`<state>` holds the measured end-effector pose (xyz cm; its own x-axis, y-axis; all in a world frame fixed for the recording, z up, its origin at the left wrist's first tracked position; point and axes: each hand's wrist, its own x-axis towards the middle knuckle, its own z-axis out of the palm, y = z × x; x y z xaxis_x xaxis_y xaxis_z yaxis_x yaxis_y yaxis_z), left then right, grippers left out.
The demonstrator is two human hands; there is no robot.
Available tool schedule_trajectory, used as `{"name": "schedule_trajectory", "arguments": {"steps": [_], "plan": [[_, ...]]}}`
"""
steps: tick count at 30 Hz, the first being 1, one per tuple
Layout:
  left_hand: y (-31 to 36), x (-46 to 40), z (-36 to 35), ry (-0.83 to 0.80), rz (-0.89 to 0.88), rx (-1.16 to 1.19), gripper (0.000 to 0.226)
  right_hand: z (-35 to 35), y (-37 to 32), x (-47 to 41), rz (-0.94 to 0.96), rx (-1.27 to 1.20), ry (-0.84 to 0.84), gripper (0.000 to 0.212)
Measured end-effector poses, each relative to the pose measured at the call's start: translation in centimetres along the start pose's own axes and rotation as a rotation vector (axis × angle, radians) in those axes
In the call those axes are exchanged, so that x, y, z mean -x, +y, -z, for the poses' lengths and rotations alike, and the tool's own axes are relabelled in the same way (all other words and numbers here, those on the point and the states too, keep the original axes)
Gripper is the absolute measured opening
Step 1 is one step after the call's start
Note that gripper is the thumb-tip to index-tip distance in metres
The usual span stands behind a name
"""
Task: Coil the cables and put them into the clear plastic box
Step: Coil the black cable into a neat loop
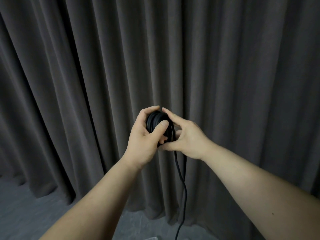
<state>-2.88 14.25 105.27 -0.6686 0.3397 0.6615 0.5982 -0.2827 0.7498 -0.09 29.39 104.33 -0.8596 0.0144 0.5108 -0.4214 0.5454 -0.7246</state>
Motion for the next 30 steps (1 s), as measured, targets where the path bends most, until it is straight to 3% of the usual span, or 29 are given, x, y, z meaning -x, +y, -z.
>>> {"name": "schedule_trajectory", "arguments": {"steps": [4, 8, 12, 14, 17, 19, 22, 26, 30], "plan": [[0.4, -0.3, 0.0, 0.073, -0.043, 0.001, 0.028, -1.2, -0.4, -0.6, 0.012, -0.075, -0.007, 0.106], [0.5, -1.6, 0.5, 0.311, -0.054, -0.009, 0.019, -1.8, 0.4, -0.6, -0.083, -0.073, -0.087, 0.101], [0.3, -3.0, 3.1, 0.477, -0.025, 0.029, 0.015, -0.8, 2.0, 1.8, -0.371, -0.133, -0.287, 0.040], [0.0, -3.5, 4.4, 0.514, -0.018, 0.053, 0.014, -0.3, 2.4, 2.4, -0.409, -0.179, -0.224, 0.027], [-0.2, -4.1, 5.3, 0.555, 0.010, 0.076, 0.014, 0.3, 2.3, 1.4, -0.299, -0.043, 0.092, 0.021], [-0.4, -4.3, 5.5, 0.531, 0.002, 0.067, 0.013, 0.9, 1.4, 0.7, -0.115, 0.348, 0.157, 0.012], [-0.5, -4.3, 4.9, 0.432, -0.014, -0.013, 0.015, 1.1, -2.2, -0.2, 0.090, 0.800, -0.138, 0.019], [-0.2, -3.7, 4.2, 0.281, -0.011, -0.107, 0.016, 1.5, -7.1, -1.8, 0.154, 0.594, -0.272, 0.019], [-0.5, -2.7, 3.2, 0.101, 0.062, -0.050, 0.011, 2.0, -8.2, -2.6, 0.170, 0.297, -0.249, 0.021]]}}
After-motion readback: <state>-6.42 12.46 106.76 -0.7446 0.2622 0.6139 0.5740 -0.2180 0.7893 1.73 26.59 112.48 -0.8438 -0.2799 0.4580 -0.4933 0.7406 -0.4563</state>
